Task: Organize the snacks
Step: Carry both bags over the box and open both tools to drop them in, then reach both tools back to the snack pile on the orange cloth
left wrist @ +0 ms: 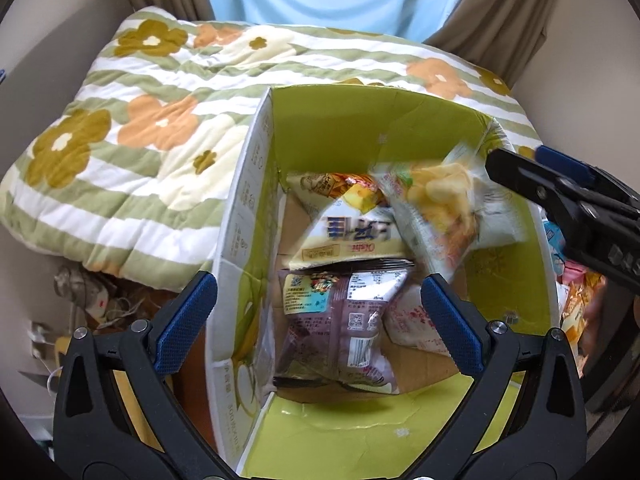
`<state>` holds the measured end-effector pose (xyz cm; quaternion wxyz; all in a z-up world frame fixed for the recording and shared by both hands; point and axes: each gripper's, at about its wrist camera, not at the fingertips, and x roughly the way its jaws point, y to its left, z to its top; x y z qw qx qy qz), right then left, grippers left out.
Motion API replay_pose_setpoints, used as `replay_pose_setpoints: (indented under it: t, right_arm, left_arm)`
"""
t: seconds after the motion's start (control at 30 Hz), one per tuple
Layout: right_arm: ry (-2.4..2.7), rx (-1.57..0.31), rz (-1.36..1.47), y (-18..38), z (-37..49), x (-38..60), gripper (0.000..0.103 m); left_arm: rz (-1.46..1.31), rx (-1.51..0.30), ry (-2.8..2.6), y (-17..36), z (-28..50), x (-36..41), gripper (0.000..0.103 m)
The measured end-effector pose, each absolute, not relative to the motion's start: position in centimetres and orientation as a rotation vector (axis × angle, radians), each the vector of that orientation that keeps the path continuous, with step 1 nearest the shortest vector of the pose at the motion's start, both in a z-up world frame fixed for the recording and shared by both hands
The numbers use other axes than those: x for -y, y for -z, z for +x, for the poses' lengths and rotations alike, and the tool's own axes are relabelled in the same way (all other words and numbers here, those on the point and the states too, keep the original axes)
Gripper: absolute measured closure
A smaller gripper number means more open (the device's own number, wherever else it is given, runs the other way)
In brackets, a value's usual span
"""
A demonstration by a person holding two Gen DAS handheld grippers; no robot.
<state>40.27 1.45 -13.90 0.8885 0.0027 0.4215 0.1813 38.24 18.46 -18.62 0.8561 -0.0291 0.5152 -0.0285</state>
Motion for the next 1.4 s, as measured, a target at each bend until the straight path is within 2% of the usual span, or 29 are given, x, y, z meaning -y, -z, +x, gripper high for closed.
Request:
replay_pose_setpoints:
  t: [0.03,0.07,0.8,1.03,1.4]
  right_arm:
    - [-0.382,-0.872,0.006,13.9,40.2,-1.5,0.01]
    - [-0.388,-0.858,0.004,13.9,39.9,-1.5,0.001]
    - [-0.308,-0.805,0.018,10.1,31.4,0.5,0.001]
    - [-0.216,-0.782,0.081,8.4,26.7,3.7,0.001]
    - [0.022,-0.76,0.085,7.1,18.6,15.1,0.001]
  left_arm:
    - [-0.061,-1.083,0.056,18.6,37.9,-18.6,0.002]
    - [-0.062,-1.082,0.054,18.5,37.7,-18.6,0.002]
    - [-0.075,-1.008,0.141,14.2,30.7,-17.9,0.002]
    - [-0.052,-0.972,0.307,13.3,28.2,-14.1,0.002]
    - [0.021,-0.963,0.509,13.4,24.6,-3.6,0.002]
